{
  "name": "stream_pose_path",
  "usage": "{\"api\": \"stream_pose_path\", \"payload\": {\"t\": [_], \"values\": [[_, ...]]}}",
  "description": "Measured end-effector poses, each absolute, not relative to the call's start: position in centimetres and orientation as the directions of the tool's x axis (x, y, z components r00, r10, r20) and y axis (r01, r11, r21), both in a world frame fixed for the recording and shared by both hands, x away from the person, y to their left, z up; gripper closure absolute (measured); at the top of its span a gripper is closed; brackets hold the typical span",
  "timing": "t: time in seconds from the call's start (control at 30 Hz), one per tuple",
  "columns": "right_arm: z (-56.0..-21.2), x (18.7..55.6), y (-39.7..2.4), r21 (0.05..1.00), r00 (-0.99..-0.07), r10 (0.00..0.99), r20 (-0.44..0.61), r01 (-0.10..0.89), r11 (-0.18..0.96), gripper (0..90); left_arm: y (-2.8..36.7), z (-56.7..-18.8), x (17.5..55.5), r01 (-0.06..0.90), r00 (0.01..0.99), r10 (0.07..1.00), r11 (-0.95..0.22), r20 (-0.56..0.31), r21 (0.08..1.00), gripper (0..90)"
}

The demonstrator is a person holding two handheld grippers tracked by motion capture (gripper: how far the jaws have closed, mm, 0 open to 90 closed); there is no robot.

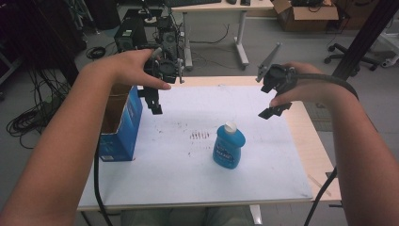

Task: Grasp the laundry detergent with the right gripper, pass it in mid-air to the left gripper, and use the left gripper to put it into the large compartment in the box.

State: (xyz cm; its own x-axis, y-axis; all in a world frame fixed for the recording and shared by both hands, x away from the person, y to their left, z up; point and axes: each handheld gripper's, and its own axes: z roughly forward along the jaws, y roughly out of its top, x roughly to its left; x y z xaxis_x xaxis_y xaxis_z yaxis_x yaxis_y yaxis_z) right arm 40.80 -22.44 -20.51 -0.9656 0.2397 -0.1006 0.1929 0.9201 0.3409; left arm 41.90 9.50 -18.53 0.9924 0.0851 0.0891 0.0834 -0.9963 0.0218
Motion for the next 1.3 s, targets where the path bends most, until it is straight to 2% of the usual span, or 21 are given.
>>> {"api": "stream_pose_path", "payload": {"t": [0.47,0.83,1.3], "values": [[-22.8,38.1,-24.9,0.398,-0.962,0.252,-0.104,0.191,0.897,4.2,9.6,-18.6,42.0,0.087,0.992,0.088,-0.996,0.084,0.022,4.7],[-24.6,36.5,-25.7,0.462,-0.950,0.298,-0.090,0.225,0.858,3.9,9.5,-18.7,42.0,0.081,0.993,0.082,-0.997,0.088,0.015,4.5],[-29.3,34.2,-26.1,0.562,-0.934,0.352,-0.059,0.260,0.785,3.4,9.4,-18.8,42.1,0.077,0.993,0.077,-0.997,0.084,0.012,4.5]]}}
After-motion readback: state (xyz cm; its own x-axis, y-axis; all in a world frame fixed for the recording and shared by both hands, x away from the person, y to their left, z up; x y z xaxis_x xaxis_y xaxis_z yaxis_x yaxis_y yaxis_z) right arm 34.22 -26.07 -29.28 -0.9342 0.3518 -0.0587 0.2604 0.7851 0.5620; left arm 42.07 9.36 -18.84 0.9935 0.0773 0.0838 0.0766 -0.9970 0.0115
